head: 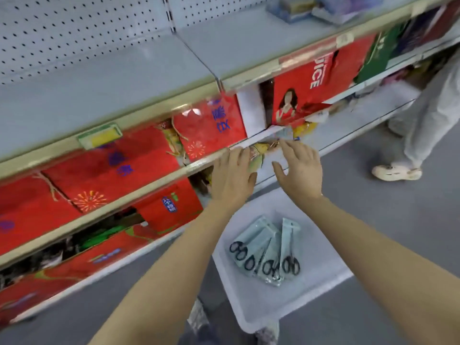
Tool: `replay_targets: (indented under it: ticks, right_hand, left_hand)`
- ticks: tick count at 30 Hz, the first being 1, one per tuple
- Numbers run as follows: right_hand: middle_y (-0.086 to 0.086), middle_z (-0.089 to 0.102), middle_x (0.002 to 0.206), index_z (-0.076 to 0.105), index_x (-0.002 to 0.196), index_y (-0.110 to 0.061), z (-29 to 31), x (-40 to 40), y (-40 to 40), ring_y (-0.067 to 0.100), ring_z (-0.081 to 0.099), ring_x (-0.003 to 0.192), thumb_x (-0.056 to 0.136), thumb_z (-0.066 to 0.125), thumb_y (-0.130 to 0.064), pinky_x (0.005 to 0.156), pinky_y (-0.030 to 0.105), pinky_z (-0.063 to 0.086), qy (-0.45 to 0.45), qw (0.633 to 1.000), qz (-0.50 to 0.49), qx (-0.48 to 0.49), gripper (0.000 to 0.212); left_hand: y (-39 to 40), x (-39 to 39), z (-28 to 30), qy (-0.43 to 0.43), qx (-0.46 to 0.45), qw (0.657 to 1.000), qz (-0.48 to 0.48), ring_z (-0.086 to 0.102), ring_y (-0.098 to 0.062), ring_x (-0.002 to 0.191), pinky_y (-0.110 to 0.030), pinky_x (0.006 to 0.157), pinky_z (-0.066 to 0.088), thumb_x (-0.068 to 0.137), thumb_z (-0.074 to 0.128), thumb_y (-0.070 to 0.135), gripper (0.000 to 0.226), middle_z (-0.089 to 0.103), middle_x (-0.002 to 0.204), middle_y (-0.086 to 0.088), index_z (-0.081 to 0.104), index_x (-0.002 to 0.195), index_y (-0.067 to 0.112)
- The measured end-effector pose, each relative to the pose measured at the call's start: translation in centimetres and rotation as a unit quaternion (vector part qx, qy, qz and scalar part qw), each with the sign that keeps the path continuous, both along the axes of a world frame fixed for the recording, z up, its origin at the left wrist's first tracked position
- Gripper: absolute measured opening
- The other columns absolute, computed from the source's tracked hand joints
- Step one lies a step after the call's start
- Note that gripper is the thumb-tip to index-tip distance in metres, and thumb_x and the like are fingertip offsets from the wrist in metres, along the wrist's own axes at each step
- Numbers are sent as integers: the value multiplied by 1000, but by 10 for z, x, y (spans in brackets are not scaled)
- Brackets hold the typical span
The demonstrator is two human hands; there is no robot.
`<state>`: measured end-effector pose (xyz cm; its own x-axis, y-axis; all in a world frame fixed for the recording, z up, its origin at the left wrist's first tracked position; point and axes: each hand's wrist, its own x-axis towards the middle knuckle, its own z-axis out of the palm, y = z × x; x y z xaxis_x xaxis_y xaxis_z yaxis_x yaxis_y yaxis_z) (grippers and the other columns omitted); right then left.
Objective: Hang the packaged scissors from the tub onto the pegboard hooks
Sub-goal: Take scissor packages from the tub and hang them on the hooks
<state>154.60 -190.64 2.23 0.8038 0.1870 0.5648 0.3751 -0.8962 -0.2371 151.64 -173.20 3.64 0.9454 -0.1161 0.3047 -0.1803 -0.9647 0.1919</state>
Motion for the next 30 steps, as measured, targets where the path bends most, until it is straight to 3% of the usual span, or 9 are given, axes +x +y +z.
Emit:
replay_targets:
  ticks: [5,10,14,17,22,27,30]
  right_hand:
    - [15,67,113,62,123,-2,-94,-36,-48,38,63,98,82,62,-26,83,47,48,103,993,-52,-25,47]
    - [16,68,111,64,120,0,-170,-73,-77,39,64,96,76,78,-17,85,47,49,206,973,-97,-24,49]
    - [15,68,108,66,118,-2,-219,-95,-86,39,64,93,80,70,-21,82,47,49,285,948,-142,-17,43]
    - [16,68,106,66,117,-3,-239,-107,-86,39,63,91,78,73,-20,79,46,48,340,924,-176,5,43]
    - [17,60,118,56,132,-7,-252,-122,-83,39,54,108,84,70,-24,89,47,42,434,871,-223,48,52]
    - [14,48,128,39,142,-20,-256,-124,-78,34,42,118,87,64,-43,102,43,36,520,808,-258,98,65]
    - [16,42,128,30,142,-30,-254,-116,-67,36,38,117,79,66,-56,101,44,32,578,746,-300,140,77]
  left_hand:
    - [-34,-20,-94,116,33,993,-18,47,-31,125,-43,103,39,89,62,41,61,51,138,-9,47,140,11]
    - [-44,-38,-174,229,64,971,-30,49,-30,122,-40,100,40,90,60,41,61,51,138,-10,46,140,9]
    - [-46,-38,-227,347,83,933,-42,44,-26,124,-35,99,39,96,52,39,53,44,139,-7,40,140,12]
    - [-51,-36,-253,417,88,905,-19,42,-29,126,-39,100,40,95,55,40,67,38,144,-11,27,148,11]
    - [-55,-37,-276,452,106,886,25,43,-37,125,-45,99,41,89,64,43,87,29,149,-15,11,152,14]
    - [-45,-37,-277,428,66,900,53,45,-34,120,-41,97,40,80,73,47,90,45,139,-15,22,147,15]
    - [-35,-45,-275,407,30,912,41,43,-30,125,-41,97,42,90,65,36,80,42,143,-12,16,152,22]
